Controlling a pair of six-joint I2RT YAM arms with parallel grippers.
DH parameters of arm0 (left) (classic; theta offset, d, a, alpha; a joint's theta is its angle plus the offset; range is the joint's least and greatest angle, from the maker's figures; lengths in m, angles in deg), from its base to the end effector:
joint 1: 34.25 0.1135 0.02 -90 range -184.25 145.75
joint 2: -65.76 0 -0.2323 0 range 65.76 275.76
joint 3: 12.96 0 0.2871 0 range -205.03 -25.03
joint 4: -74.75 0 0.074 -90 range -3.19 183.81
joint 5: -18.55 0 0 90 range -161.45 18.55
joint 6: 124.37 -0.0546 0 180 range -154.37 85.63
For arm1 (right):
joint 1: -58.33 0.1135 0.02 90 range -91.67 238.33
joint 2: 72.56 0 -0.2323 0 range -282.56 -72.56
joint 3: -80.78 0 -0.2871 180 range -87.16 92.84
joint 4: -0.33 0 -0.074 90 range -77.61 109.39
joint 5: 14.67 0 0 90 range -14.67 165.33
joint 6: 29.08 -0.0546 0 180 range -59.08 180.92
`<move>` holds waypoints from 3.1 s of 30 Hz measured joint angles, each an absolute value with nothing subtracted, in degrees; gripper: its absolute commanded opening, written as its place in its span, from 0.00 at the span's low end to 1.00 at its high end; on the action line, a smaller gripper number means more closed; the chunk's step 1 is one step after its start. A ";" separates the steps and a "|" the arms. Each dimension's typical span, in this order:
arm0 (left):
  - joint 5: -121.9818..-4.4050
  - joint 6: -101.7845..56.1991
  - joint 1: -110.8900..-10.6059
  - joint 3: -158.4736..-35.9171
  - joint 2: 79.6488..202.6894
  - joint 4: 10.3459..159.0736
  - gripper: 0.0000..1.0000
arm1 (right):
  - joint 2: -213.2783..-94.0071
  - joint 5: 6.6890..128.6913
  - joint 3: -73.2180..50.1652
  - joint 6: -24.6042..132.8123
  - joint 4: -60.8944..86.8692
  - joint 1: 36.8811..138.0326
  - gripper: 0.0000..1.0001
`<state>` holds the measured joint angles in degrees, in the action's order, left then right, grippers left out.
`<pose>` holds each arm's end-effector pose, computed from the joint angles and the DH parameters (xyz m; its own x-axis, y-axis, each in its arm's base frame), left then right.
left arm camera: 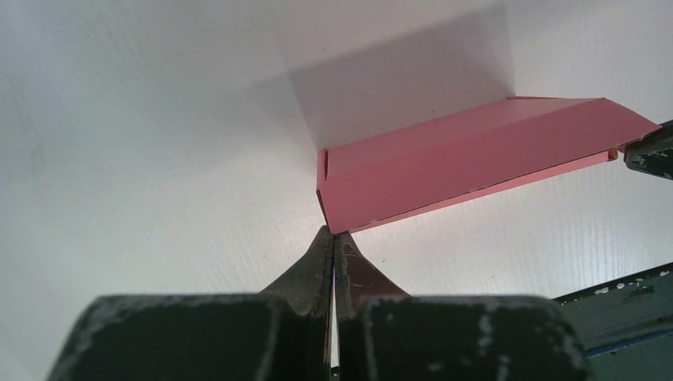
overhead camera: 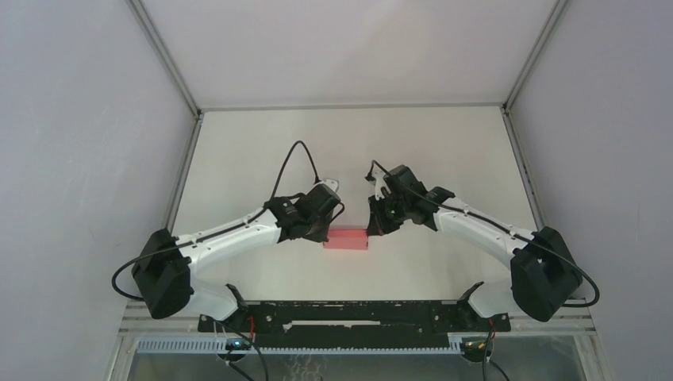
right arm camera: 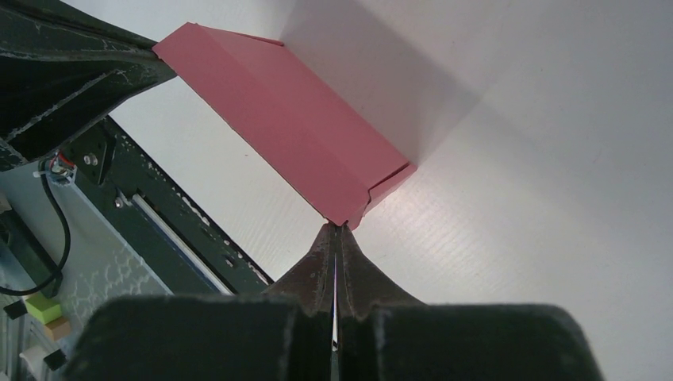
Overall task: Fold the paper box
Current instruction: Close the paper box at the center of the board.
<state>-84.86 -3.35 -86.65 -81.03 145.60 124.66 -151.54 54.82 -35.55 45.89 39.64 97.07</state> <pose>0.2055 -0.2461 0.1717 -0.8229 0.2469 -0.5118 0.3261 0.9428 -0.0695 0.2415 0.2183 0.1637 -0.8072 -0.3362 -0.4851 -0.5540 0.7153 0.4260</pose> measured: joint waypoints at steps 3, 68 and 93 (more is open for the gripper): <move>-84.84 -3.35 -86.65 -81.03 145.60 124.64 0.02 | -151.72 53.86 -35.55 45.65 39.66 96.57 0.00; -80.01 -4.88 -86.85 -82.26 145.60 126.43 0.03 | -153.73 45.40 -35.22 45.59 40.14 90.91 0.00; -78.18 -4.61 -87.61 -82.26 147.08 122.63 0.03 | -153.64 53.33 -33.84 53.80 45.43 90.67 0.00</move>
<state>-78.18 -4.61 -87.61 -82.26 147.08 122.63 -153.64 53.33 -33.84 53.80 45.43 90.67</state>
